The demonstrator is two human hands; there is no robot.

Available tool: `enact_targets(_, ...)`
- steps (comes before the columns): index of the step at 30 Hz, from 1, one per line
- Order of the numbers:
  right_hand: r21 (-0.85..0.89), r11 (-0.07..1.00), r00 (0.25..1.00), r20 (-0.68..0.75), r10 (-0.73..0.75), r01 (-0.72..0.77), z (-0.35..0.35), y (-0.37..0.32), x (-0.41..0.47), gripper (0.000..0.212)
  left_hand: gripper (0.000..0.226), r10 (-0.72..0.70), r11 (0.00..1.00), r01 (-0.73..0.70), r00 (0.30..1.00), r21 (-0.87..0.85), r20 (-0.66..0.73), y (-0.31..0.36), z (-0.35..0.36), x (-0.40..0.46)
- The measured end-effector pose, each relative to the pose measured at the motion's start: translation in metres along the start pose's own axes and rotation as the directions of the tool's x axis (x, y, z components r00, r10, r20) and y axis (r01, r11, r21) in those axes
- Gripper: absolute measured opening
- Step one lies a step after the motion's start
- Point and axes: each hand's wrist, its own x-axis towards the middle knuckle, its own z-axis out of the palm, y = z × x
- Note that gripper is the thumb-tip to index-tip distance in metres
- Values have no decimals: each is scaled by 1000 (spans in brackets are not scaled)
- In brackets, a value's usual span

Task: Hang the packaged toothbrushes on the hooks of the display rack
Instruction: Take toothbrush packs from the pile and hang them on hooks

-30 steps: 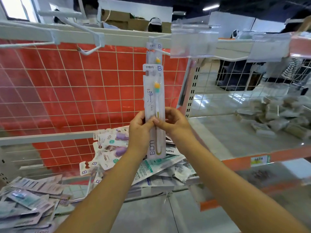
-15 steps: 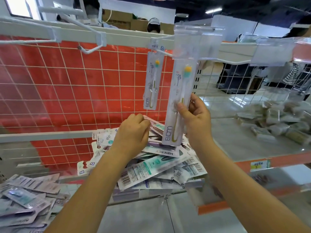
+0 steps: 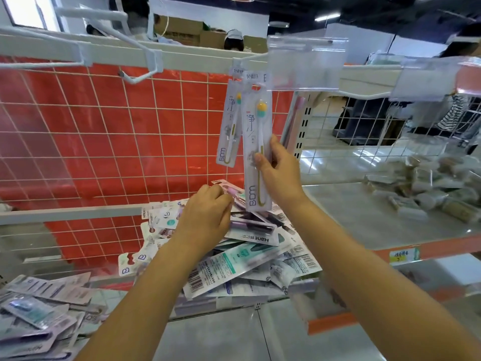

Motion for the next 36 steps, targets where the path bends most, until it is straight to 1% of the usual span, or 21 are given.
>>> enact_targets(4,-236,972,1000,15,10,-6,6,-4,38,39,38,9,1000,-9,1000,-12,12,1,3,2)
enact_targets(7,-339,940,997,49,60,-40,12,-6,65,27,38,-13,1000,13,1000,-12,28,-1,4,1)
enact_targets(9,-416,908,995,55,78,-48,14,-7,78,21,27,-36,999,37,999,-10,38,-2,1,0)
enact_targets(11,-469,882,995,60,83,-45,14,-6,87,26,15,-48,999,48,998,-7,37,-5,-1,-1)
enact_targets(12,-483,875,995,59,80,-42,14,-6,90,27,13,-54,999,55,998,-2,38,-6,-2,-2)
enact_targets(16,-466,883,993,64,100,-59,14,-1,95,25,21,-80,996,78,995,38,54,-10,-12,-5)
enact_targets(18,-427,902,992,69,107,-67,16,-1,94,21,22,-106,992,101,991,70,76,-11,-17,-4)
enact_targets(20,-348,934,991,78,111,-77,17,-1,90,17,24,-118,990,109,988,93,98,-11,-23,-2)
enact_targets(21,-284,954,988,93,123,-92,18,-1,86,21,26,-131,988,120,985,102,113,-11,-25,-1)
enact_targets(23,-208,966,974,133,181,-151,20,-2,78,49,29,-173,980,156,973,121,153,-12,-30,0)
enact_targets(24,-216,960,969,135,209,-177,22,-1,74,61,30,-192,977,172,966,129,172,-13,-32,-1)
enact_targets(26,-236,950,967,106,232,-203,23,0,66,72,30,-221,972,198,956,131,192,-16,-37,-5)
enact_targets(28,-255,951,974,96,206,-176,21,2,57,68,30,-254,964,231,944,128,212,-18,-41,-10)
enact_targets(31,-267,957,973,163,163,-116,15,15,39,45,31,-279,959,256,929,125,241,-22,-45,-16)
enact_targets(33,-285,952,967,193,169,-110,8,29,30,34,30,-285,957,264,925,116,249,-24,-45,-20)
enact_targets(36,-388,916,948,245,205,-98,-5,48,21,30,28,-281,959,263,924,103,258,-23,-45,-21)
